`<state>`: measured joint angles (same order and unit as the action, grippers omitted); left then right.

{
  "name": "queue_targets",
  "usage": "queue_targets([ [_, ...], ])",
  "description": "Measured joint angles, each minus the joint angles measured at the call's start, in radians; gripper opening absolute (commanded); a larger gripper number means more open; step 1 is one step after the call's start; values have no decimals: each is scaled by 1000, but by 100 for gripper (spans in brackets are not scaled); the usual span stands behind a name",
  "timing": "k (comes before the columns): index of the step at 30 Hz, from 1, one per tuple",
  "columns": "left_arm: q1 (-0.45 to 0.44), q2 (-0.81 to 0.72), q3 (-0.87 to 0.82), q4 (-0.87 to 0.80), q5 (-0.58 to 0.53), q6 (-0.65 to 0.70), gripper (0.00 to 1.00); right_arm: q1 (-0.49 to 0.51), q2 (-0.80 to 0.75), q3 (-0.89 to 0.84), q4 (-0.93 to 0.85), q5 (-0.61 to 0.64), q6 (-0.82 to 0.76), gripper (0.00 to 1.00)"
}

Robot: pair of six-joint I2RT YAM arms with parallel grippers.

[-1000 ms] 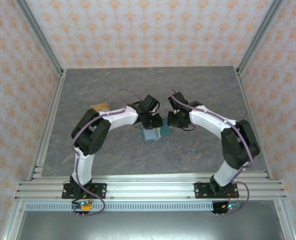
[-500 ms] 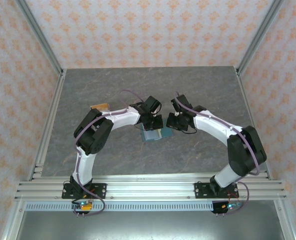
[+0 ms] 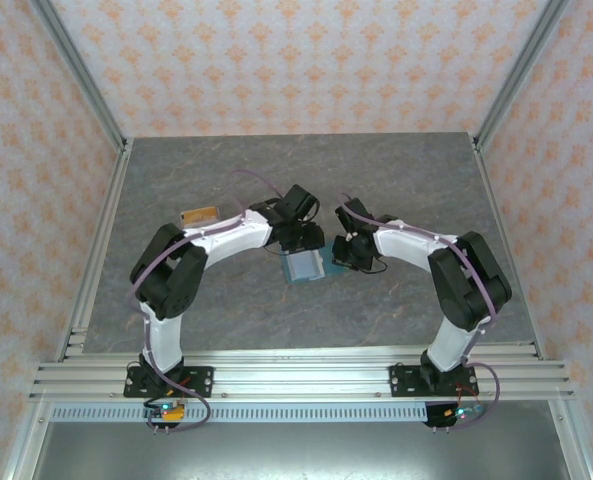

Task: Take the credit cards out of the card holder

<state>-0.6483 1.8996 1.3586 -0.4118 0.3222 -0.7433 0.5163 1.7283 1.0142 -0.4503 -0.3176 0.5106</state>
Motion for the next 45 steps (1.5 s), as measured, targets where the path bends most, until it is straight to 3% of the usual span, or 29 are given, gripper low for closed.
queue_targets([
  [9,0,-78,-101,-37,-79,-47,53,0,12,-3,0,22,6,21],
  [21,0,-53,-122,-41,-76,-94,57,0,16,0,-1,23,6,21],
  [28,0,-26,-123,-32,-68,-98,56,0,18,0,-1,23,5,20],
  [35,0,-20,-122,-12,-60,-100,47,0,24,7,-8,24,2,20],
  [45,0,-11,-123,30,-12,-102,47,0,27,11,-12,25,2,19],
])
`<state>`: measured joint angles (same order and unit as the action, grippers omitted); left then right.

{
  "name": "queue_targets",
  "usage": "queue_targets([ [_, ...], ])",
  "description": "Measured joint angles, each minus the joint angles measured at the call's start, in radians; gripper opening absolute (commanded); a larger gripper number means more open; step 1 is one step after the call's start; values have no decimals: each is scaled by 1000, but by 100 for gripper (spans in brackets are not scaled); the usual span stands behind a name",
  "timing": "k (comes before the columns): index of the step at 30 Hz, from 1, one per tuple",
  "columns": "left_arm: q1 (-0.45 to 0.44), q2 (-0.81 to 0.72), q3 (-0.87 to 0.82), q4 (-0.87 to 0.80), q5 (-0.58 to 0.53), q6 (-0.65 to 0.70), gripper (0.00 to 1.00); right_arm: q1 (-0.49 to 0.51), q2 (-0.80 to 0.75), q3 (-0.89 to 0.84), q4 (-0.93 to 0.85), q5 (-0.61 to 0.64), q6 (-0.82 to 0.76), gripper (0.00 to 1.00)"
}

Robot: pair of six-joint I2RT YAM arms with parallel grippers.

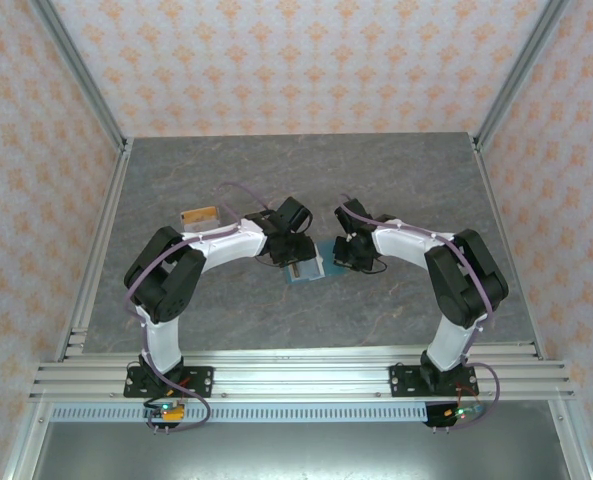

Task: Take the credit cards out of the card holder

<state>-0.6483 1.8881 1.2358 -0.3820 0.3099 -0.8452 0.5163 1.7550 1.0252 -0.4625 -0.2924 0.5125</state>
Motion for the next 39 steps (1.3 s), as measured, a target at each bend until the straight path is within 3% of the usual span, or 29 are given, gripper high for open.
queue_targets([
  [14,1,10,0,188,182,-23,50,0,-20,-16,10,-3,1,19],
  [18,1,51,0,253,227,-46,56,-3,-76,-61,15,0,1,19],
  [23,1,97,5,293,257,-56,57,-3,-198,-106,23,13,1,20],
  [31,1,105,7,305,256,-77,39,-3,-251,-120,91,-40,0,18],
  [39,8,30,-6,233,171,-73,34,-3,-120,-82,112,-90,1,16],
])
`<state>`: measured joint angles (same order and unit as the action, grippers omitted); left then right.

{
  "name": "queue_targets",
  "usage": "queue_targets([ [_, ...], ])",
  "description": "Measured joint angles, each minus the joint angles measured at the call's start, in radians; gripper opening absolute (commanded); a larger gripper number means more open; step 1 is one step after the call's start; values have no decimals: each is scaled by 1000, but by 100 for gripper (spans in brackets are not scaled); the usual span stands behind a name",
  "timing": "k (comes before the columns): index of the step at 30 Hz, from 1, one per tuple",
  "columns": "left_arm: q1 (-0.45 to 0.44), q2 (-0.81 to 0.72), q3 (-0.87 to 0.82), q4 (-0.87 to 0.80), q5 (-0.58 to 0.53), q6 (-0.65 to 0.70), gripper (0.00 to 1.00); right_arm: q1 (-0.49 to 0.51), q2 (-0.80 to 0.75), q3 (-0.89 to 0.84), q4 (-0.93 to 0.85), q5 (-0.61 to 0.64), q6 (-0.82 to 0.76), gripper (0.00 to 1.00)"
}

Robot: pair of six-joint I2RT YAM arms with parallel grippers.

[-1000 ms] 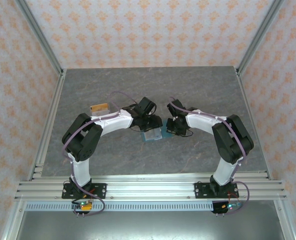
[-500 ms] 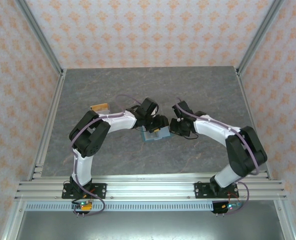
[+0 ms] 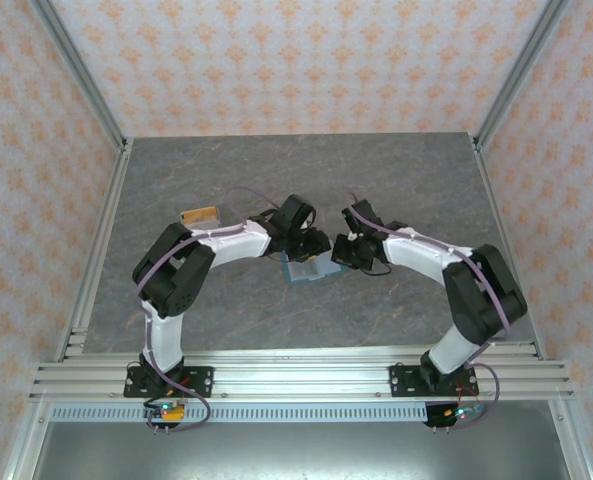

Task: Take the credit cards out of the card holder

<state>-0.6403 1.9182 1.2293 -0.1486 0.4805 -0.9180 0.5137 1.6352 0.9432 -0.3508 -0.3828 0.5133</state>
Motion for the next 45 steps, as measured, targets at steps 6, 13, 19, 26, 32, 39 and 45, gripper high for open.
queue_targets([
  [6,45,-153,-95,1,-31,-2,37,0,80,27,-1,1,4,16],
  [13,68,-168,-193,-49,-62,-1,43,0,92,41,-16,19,4,16],
  [19,67,-168,-209,-82,-70,3,44,1,103,54,-31,21,3,16],
  [26,67,-166,-209,-80,-65,7,37,1,107,60,-38,23,3,16],
  [32,67,-139,-198,-75,-51,10,37,1,107,61,-39,23,3,16],
  [39,67,-124,-195,-62,-36,9,38,1,109,61,-40,23,3,16],
  [45,67,-113,-185,-45,-15,2,41,1,109,61,-40,23,3,16],
])
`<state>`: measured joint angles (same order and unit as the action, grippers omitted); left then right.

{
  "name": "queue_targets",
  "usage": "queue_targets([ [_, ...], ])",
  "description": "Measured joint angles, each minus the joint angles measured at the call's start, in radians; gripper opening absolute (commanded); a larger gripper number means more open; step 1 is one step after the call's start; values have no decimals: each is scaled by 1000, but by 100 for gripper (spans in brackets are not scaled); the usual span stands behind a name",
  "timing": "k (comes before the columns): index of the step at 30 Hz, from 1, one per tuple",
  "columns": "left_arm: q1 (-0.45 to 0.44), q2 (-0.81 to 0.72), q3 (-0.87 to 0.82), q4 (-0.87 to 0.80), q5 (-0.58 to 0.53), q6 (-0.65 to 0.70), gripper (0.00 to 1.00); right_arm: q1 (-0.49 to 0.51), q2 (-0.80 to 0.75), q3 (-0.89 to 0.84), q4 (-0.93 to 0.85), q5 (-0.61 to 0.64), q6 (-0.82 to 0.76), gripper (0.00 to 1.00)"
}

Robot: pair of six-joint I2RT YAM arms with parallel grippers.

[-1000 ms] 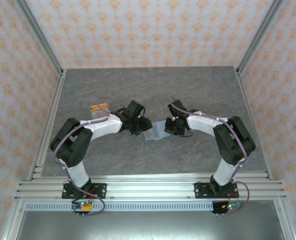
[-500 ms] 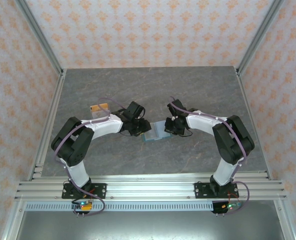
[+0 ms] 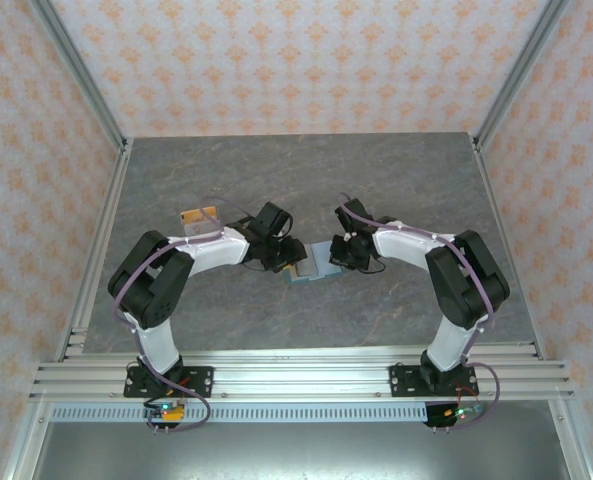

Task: Take the credit cards out of the card holder

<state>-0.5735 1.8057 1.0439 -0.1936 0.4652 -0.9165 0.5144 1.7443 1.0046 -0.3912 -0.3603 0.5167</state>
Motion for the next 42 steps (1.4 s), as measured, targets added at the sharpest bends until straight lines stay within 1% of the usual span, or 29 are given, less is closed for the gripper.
queue_targets([
  [4,0,2,0,16,20,-3,40,0,1,0,0,0,0,16],
  [9,0,20,2,80,67,-11,37,0,2,3,-2,0,0,16],
  [18,-3,56,44,166,142,-31,39,0,-13,-6,0,5,1,16],
  [20,-8,68,65,188,156,-44,39,0,-43,-30,-2,17,5,17],
  [26,-21,135,134,241,183,-79,40,-1,-229,-138,0,55,16,22],
  [29,-22,175,152,242,182,-87,36,-1,-299,-159,5,60,14,22],
  [32,-19,186,150,237,182,-99,33,-1,-315,-158,25,43,7,23],
  [37,9,131,105,217,166,-100,31,-1,-279,-134,50,-41,-5,24],
  [42,49,-32,26,143,93,-63,30,-1,-174,-45,82,-139,-11,25],
])
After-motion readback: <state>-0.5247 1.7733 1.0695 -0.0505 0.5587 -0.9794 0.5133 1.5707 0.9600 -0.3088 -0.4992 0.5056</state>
